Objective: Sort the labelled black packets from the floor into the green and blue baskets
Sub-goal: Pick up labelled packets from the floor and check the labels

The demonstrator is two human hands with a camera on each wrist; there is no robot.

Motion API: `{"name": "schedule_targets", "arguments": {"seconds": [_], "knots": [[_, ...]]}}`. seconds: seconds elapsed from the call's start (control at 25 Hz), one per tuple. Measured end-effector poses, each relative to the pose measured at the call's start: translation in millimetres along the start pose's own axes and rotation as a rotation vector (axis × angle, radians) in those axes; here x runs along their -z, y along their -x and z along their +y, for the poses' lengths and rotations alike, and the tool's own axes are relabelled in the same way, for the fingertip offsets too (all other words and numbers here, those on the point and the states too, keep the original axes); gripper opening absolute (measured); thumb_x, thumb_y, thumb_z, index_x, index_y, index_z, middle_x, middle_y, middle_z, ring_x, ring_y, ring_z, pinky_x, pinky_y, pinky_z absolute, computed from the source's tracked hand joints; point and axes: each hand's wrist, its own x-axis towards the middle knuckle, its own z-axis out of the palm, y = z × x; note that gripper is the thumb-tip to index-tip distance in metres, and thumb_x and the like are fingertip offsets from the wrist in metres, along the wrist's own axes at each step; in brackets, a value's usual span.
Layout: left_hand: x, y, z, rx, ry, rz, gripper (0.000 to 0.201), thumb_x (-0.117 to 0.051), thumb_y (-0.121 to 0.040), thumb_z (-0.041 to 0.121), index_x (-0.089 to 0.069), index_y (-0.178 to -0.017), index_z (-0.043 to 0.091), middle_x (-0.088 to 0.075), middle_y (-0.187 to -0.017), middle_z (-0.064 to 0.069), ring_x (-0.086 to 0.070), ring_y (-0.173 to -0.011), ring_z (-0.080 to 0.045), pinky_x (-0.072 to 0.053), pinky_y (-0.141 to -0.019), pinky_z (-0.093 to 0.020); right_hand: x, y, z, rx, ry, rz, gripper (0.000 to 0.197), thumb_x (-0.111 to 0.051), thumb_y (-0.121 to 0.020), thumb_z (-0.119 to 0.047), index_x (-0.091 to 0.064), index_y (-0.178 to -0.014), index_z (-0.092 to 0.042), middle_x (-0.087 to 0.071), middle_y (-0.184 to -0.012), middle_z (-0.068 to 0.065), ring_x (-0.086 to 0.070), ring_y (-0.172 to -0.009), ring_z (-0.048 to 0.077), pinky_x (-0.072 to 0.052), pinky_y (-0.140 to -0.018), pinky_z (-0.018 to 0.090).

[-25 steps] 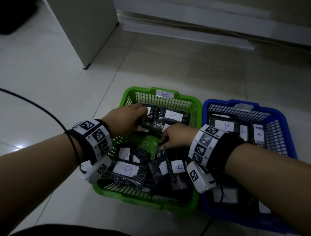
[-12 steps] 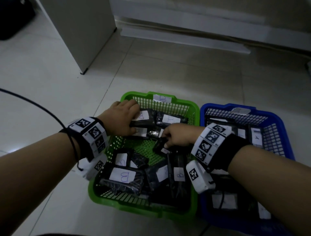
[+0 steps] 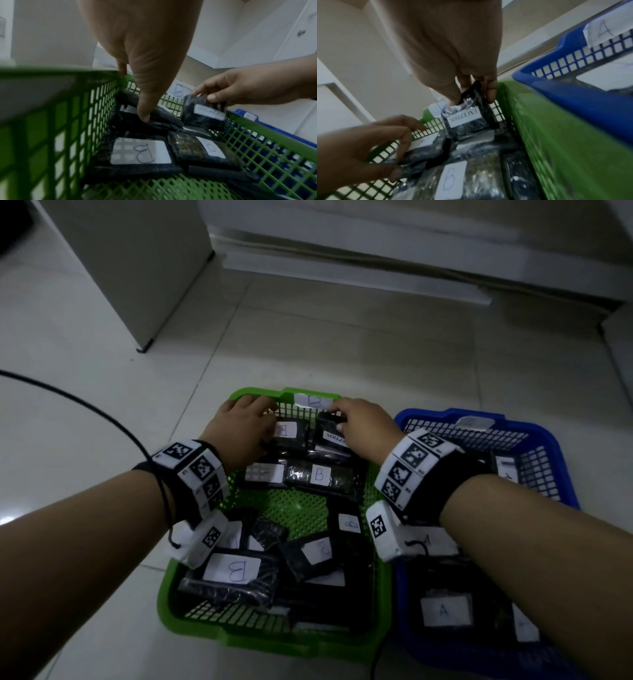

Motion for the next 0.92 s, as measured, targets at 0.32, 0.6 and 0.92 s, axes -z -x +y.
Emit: {"name": "schedule_targets", "arguments": {"seconds": [0.32,0.6,0.92], "knots": [[-5,3,9,-0.049,-0.01,0.0,0.028,-0.054,-0.086,0.031,-0.059,-0.113,0.026,-0.044,-0.13,-0.002,-0.046,-0.116,-0.026,-0.039,-0.095,-0.042,-7,12,2,0.107,0.161,0.166,0.04,-0.069,-0.076,-0.006,-0.055,-0.111,-0.017,-0.047,-0.115,0.005,-0.043,-0.11,0.024,-0.042,-0.08,0.032],[2,10,6,-0.265,-0.05,-0.112,0.039,-0.047,-0.091,0.029,-0.053,-0.129,0.039,-0.029,-0.15,0.009,-0.034,-0.132,-0.021,-0.035,-0.102,-0.041,-9,14,6,0.137,0.167,-0.147,0.012,-0.069,-0.084,-0.023,-0.07,-0.096,-0.023,-0.039,-0.099,-0.001,-0.047,-0.105,0.022,-0.042,-0.081,0.029],[3,18,4,-0.267,0.014,-0.109,0.034,-0.054,-0.088,0.03,-0.059,-0.122,0.03,-0.043,-0.137,0.002,-0.041,-0.125,-0.022,-0.038,-0.101,-0.037,-7,25,-7,0.151,0.261,-0.214,0.016,-0.062,-0.088,-0.019,-0.068,-0.102,-0.014,-0.048,-0.105,0.006,-0.048,-0.103,0.019,-0.039,-0.075,0.026]]}}
